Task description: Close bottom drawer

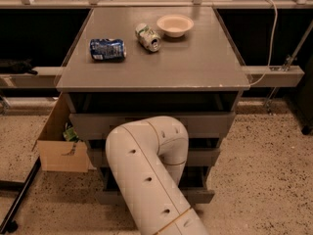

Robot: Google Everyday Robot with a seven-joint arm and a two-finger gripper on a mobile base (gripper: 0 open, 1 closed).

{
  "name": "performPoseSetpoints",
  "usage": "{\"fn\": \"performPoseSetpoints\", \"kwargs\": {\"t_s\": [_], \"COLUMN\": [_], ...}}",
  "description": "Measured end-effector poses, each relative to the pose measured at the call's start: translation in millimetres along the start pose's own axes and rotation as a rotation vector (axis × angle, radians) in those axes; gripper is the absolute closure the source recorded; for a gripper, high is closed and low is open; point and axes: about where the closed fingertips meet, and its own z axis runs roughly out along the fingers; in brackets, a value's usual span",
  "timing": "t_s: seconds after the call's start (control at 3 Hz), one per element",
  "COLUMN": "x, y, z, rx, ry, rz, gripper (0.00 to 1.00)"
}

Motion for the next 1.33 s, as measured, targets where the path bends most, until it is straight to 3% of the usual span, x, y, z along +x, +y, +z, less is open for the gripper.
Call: {"fn": "performPoseSetpoints", "kwargs": {"t_s": [0.33, 1.0, 1.33], "x": [0, -8, -7], "y": [0, -9, -9], "z": [0, 18, 19], "rx": [0.0, 0.026, 0.021], "ry": [0.0, 0.023, 0.028], "rz": [0.0, -0.112, -0.114], "gripper": [1.0, 1.0, 1.0]}}
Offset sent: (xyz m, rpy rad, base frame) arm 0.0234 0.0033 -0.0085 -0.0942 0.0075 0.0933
